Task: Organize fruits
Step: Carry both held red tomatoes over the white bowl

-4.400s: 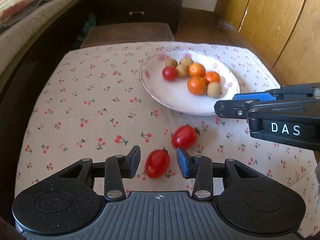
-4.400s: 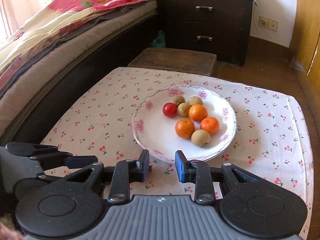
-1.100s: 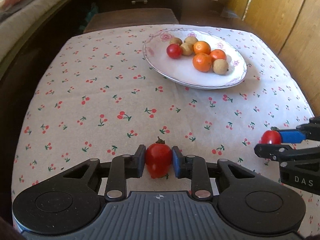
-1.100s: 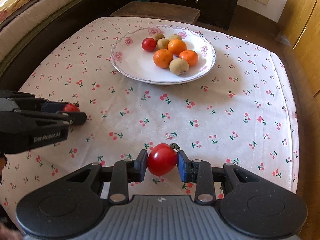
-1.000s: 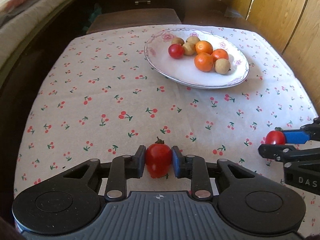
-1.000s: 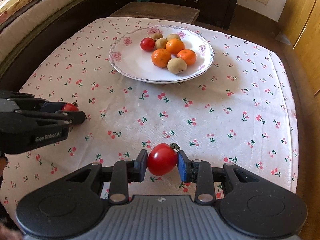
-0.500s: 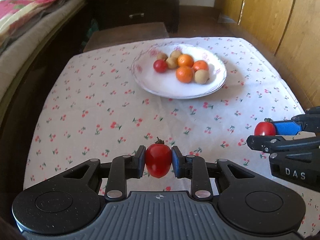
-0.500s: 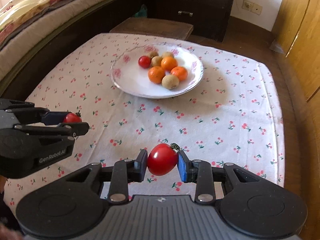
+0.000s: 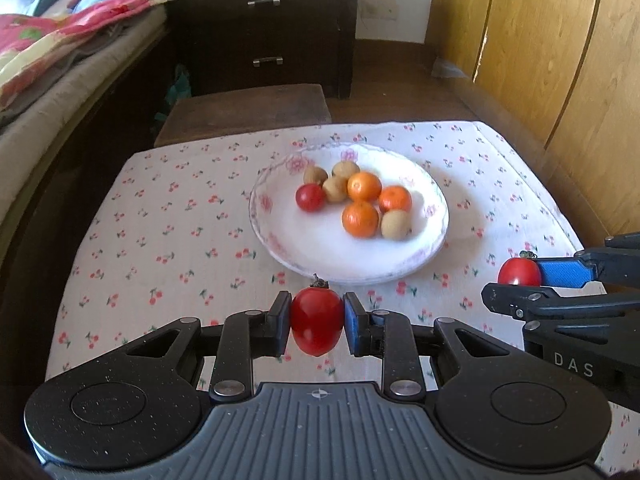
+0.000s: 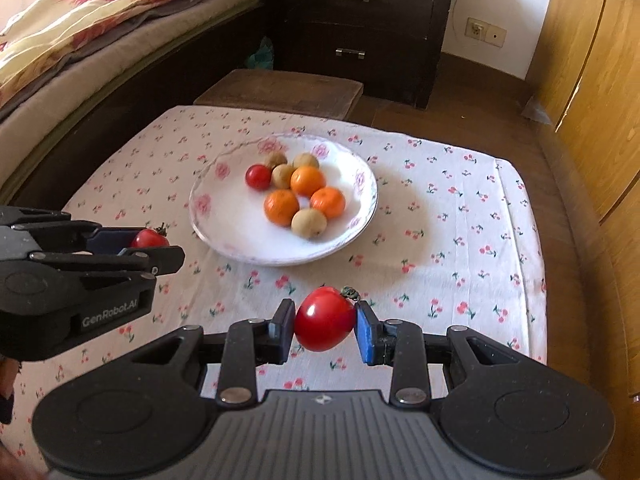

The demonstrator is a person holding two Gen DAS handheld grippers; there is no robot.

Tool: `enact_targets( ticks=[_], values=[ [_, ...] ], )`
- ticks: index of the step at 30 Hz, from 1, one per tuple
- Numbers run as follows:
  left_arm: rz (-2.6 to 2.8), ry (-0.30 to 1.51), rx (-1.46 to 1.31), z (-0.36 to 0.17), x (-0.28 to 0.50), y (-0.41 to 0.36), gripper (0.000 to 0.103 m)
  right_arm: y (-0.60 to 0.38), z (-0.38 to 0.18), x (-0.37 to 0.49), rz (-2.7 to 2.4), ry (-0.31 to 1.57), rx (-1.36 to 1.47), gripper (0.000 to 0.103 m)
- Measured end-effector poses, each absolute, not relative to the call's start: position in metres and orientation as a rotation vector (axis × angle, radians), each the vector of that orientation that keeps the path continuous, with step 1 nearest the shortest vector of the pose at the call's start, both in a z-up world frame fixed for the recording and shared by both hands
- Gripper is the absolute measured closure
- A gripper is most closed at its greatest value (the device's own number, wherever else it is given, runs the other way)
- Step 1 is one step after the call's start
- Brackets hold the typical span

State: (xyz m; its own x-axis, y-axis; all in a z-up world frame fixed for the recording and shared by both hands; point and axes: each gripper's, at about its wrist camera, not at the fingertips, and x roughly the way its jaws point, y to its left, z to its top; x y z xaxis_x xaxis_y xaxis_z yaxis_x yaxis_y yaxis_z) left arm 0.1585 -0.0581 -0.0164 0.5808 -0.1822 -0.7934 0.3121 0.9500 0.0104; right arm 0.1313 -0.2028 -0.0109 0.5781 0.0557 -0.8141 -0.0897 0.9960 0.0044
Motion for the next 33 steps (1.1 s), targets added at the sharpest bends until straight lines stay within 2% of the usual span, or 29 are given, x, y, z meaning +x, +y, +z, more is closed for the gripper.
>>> enact_targets(
  ticks=[33],
  values=[
    [-0.275,0.873,0.188,-0.015,0.219,-0.086,0.068,-0.205,-0.016,0.202,0.070,0.922,-0.054,0.070]
  ],
)
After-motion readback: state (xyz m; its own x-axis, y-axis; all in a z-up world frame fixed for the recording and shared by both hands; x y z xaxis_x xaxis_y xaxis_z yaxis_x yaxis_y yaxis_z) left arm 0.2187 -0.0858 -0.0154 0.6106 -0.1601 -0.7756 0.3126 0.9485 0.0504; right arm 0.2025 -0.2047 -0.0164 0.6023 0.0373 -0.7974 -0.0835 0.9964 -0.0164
